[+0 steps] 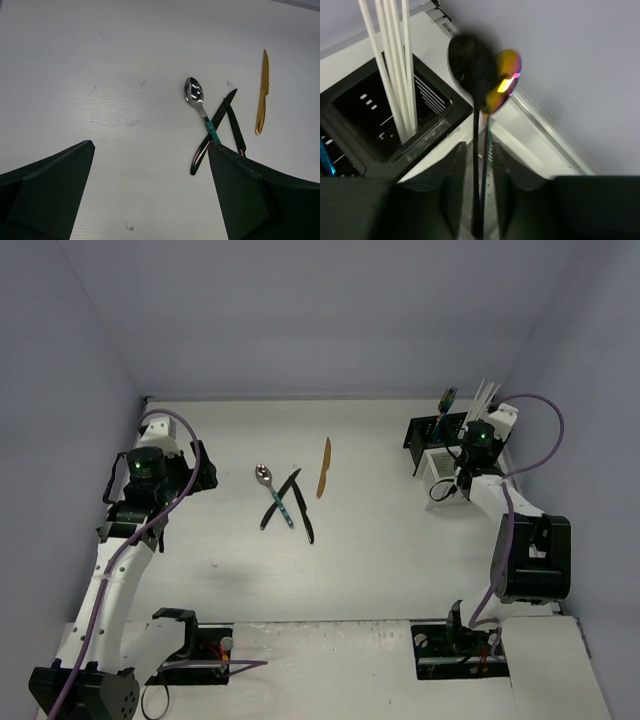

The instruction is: Sort the eating utensils into containers

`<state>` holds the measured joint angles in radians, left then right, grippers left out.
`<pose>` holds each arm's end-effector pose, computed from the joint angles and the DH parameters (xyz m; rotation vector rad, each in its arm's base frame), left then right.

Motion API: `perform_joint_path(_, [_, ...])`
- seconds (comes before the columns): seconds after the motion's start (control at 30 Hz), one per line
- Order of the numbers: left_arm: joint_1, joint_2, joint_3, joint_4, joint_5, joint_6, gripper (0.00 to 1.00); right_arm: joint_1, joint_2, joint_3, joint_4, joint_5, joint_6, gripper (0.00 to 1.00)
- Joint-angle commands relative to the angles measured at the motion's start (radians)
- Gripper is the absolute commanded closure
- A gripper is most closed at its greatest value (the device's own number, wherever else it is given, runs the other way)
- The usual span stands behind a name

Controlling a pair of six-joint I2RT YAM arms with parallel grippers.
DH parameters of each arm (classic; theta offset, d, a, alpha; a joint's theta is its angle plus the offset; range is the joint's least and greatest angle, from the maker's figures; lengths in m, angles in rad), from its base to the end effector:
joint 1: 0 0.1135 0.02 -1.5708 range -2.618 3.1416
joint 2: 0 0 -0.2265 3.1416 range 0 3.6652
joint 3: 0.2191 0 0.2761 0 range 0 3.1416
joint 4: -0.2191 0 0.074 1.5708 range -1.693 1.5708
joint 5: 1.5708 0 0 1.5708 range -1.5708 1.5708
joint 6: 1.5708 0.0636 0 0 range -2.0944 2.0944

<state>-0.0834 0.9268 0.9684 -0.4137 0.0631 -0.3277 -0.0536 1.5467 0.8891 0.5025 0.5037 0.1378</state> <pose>0.2775 -0.0272 0.3158 -0.1965 1.9468 -0.3332 0.3905 -0.0517 0.2027 0.5289 1.6372 -0.3715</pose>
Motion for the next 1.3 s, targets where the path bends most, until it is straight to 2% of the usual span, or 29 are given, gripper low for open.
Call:
perform_joint_path(0.0, [0.007,-0.006,0.009,0.053,0.016,-0.016,0.03,0.068,-0.146,-0.001,0.060,0.022,-0.018,0.58])
perform_joint_path(0.1, [0.006,-0.008,0.010,0.053,0.012,-0.016,0.03,0.138,-0.214,0.056,-0.049,-0.016,-0.032,0.53])
perform_joint_path(0.2, [0.007,-0.008,0.010,0.053,0.007,-0.014,0.03,0.198,-0.226,0.138,-0.203,-0.176,-0.017,0.52])
perform_joint_path(0.33, [0.007,-0.008,0.010,0.049,0.005,-0.013,0.03,0.290,-0.166,0.286,-0.358,-0.400,0.003,0.51])
perform_joint_path(0.43, [0.007,-0.009,0.010,0.049,0.004,-0.013,0.03,0.414,-0.102,0.365,-0.472,-0.473,-0.010,0.51])
perform_joint_path(0.57, [0.007,-0.010,0.012,0.047,0.002,-0.013,0.03,0.628,0.039,0.465,-0.598,-0.477,-0.036,0.50])
perform_joint_path(0.77, [0.008,-0.006,0.012,0.043,-0.011,-0.013,0.03,0.803,0.250,0.606,-0.634,-0.464,0.002,0.49])
perform_joint_path(1.07, [0.010,-0.002,0.010,0.042,-0.011,-0.013,0.03,0.906,0.569,0.867,-0.644,-0.441,0.008,0.47])
perform_joint_path(1.27, [0.011,-0.004,0.010,0.045,-0.007,-0.015,0.03,0.915,0.692,0.980,-0.642,-0.416,0.005,0.47])
